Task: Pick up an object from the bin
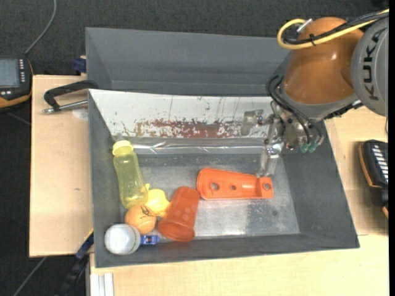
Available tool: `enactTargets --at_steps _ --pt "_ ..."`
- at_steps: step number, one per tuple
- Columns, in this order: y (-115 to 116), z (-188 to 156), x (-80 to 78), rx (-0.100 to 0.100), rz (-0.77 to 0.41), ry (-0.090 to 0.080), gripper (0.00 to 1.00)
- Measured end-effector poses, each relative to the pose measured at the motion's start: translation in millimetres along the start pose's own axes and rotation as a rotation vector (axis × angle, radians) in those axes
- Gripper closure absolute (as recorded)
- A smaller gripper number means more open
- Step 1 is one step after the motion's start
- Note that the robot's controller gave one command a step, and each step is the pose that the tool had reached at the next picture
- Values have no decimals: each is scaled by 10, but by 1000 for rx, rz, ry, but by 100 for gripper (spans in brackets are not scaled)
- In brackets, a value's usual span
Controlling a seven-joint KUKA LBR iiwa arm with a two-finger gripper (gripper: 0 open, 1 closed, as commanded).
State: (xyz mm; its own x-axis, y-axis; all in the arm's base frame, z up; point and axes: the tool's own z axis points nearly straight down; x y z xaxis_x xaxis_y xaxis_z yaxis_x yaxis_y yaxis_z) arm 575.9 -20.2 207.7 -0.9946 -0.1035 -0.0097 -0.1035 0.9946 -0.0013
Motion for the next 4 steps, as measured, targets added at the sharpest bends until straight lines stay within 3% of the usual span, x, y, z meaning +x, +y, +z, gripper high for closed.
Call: enactTargets --at_steps 1,2,3,4 --pt "114 287 -40 -4 -37 5 0" --pt "186 544 -21 -2 78 -1 0" --pt "272 1021 68 -4 -150 1 0" --pt "172 1272 -19 -3 80 -5 100"
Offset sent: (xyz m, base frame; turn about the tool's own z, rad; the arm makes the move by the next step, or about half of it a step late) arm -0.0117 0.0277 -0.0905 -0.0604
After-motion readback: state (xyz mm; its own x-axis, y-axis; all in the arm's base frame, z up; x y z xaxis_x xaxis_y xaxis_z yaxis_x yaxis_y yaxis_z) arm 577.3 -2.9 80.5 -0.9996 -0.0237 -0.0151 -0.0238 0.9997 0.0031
